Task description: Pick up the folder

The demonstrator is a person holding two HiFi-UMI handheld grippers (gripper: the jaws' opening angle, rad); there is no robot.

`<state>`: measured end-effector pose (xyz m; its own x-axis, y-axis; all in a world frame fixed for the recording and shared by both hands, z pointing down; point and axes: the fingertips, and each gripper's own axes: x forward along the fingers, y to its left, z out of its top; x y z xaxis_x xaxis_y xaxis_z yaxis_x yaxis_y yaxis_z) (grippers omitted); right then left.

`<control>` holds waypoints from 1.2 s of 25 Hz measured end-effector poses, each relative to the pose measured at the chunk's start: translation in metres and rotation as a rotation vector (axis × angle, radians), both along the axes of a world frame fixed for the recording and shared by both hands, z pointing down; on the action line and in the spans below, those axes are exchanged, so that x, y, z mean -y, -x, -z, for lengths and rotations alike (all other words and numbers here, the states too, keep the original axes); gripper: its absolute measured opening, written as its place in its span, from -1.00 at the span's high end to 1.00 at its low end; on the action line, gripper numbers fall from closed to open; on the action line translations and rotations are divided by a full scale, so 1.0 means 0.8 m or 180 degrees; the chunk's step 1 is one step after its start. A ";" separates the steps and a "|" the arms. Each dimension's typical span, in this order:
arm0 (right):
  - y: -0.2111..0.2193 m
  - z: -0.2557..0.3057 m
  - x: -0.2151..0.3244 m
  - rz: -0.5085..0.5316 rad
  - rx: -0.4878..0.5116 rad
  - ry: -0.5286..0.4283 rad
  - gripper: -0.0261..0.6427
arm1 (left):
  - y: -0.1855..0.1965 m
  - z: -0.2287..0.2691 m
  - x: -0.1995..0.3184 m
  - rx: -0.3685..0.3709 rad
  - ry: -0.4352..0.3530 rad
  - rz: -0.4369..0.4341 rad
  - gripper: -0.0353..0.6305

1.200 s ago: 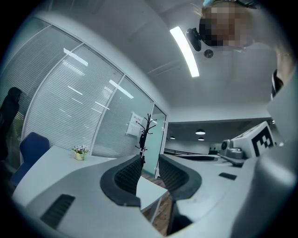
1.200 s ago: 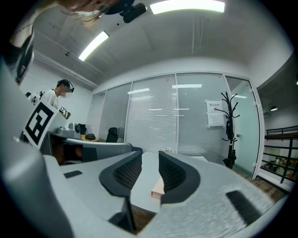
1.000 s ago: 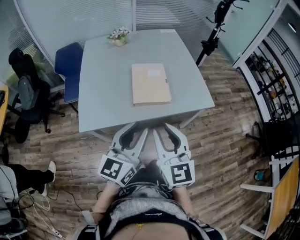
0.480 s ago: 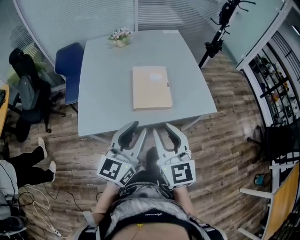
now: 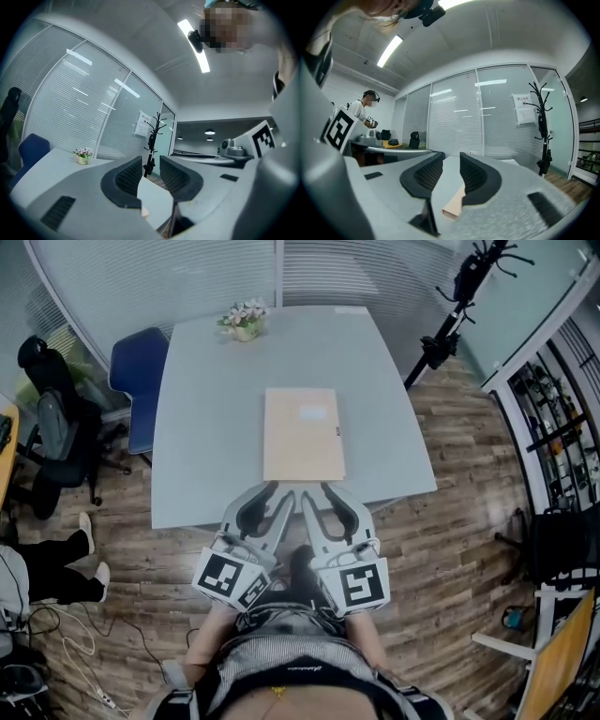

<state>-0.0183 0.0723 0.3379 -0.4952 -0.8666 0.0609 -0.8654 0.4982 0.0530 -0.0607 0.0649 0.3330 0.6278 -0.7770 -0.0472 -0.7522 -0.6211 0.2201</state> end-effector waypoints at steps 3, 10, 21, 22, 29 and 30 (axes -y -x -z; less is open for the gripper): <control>-0.005 0.002 0.025 0.0037 0.0041 0.0098 0.58 | -0.010 0.002 0.026 0.0007 0.0013 0.0007 0.61; -0.032 0.004 0.075 0.0152 0.0041 0.0132 0.58 | -0.040 0.006 0.075 0.0012 0.0056 0.0077 0.61; -0.089 -0.001 0.136 0.0248 0.0032 0.0083 0.58 | -0.094 0.006 0.134 -0.0005 0.0072 0.0170 0.61; -0.092 -0.001 0.140 0.0261 0.0036 0.0082 0.58 | -0.097 0.005 0.138 -0.0005 0.0068 0.0183 0.61; -0.104 -0.002 0.165 0.0303 -0.0007 0.0048 0.57 | -0.103 0.002 0.158 -0.0034 0.0088 0.0276 0.61; -0.103 -0.002 0.167 0.0315 -0.0003 0.0049 0.57 | -0.102 0.003 0.160 -0.0034 0.0078 0.0292 0.61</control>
